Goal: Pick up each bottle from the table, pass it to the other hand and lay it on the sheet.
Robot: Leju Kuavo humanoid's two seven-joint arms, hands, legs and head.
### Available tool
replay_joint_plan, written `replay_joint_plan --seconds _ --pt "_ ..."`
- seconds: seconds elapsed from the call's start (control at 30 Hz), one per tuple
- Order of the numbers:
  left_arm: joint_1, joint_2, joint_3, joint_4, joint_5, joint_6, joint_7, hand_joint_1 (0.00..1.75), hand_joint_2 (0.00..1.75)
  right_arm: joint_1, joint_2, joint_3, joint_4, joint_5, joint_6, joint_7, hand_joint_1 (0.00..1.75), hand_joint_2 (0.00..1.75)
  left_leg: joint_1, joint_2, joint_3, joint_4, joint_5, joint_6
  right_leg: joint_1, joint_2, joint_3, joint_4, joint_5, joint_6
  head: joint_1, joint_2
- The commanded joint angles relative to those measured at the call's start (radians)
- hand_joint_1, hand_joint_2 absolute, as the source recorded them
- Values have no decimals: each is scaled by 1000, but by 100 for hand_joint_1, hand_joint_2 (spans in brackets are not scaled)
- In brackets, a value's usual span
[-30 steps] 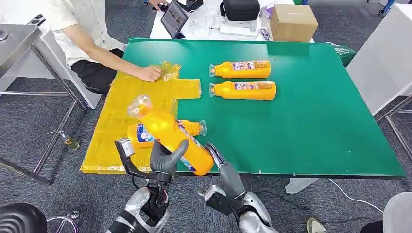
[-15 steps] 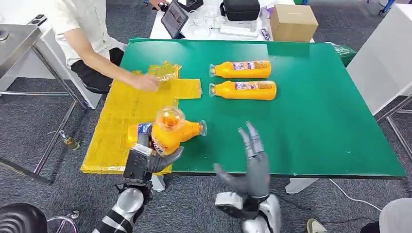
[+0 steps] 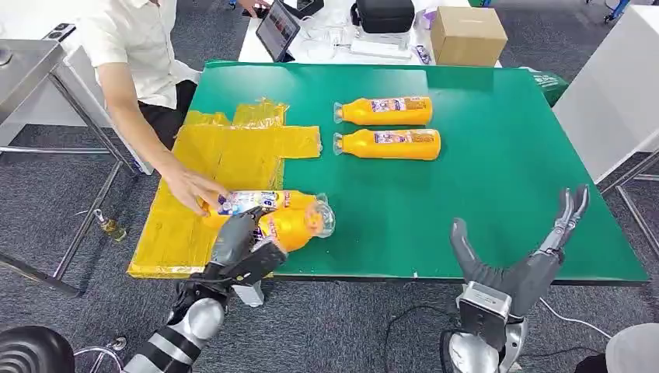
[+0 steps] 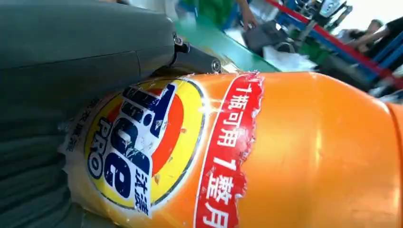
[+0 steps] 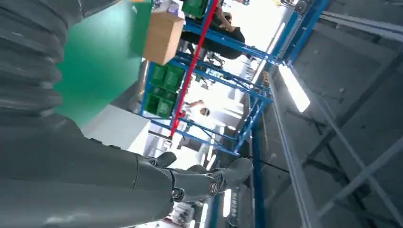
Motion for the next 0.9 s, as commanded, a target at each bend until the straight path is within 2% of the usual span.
replay_joint_plan --seconds 0.03,0.17,0.27,0.47,0.5,0.53,0.57,0.63,0.67,0.7,0.77,0.8,0.9 --pt "-128 18 -18 204 -56 -129 75 175 175 -12 -16 42 111 -19 1 -2 0 175 1 1 7 -2 -1 2 2 -1 7 -3 -1 -3 1 0" --pt "-128 18 -18 204 -56 -129 75 175 175 -12 -16 42 111 -19 1 -2 0 175 0 2 5 -2 -1 1 1 1 6 -2 -1 -3 0 0" --pt "-199 8 -43 328 -193 -128 146 175 175 -28 -31 60 152 -32 1 -2 0 175 0 0 4 -1 -1 1 1 -1 5 -2 0 -2 0 0" --pt "-359 -44 -60 604 -270 -191 150 175 175 -67 -41 85 215 -44 1 -2 0 175 1 0 5 -1 0 1 1 -2 5 -2 0 -3 1 0" --pt "-375 -54 -52 640 -266 -196 146 129 175 -68 -44 86 232 -48 1 -2 0 175 1 0 6 -1 0 1 2 -2 7 -2 0 -3 0 0" --pt "-384 -59 -42 659 -255 -208 139 26 175 -70 -47 87 240 -49 1 -2 0 175 0 0 4 -1 1 0 1 -2 5 -2 0 -2 0 0" --pt "-392 -63 -28 679 -241 -209 135 0 175 -73 -50 89 253 -47 1 -2 0 175 1 1 6 -2 1 1 2 -1 7 -3 0 -3 1 0" --pt "-421 -71 -15 753 -252 -217 187 2 175 -90 -61 101 296 -72 1 -2 0 175 1 3 7 -2 0 1 2 1 7 -3 1 -3 1 0" --pt "-438 -70 -25 791 -276 -218 216 14 175 -99 -59 104 311 -73 1 -2 0 175 1 2 5 -1 1 0 2 1 6 -2 1 -2 1 0" --pt "-449 -73 -15 829 -278 -213 238 35 175 -109 -62 114 333 -85 1 -2 0 175 1 2 6 -1 1 0 1 1 7 -2 1 -3 0 0" --pt "-455 -71 -1 863 -273 -215 240 23 175 -120 -63 120 358 -85 1 -2 0 175 1 3 6 -1 0 0 2 1 7 -2 1 -3 0 0" --pt "-453 -73 8 868 -264 -218 231 2 175 -121 -62 118 363 -85 1 -2 0 175 1 3 5 -1 0 0 1 1 6 -1 1 -2 0 0" --pt "-438 -81 48 864 -219 -228 168 0 175 -107 -69 107 367 -98 1 -2 0 175 1 4 9 -3 0 1 2 3 9 -3 1 -3 0 0"
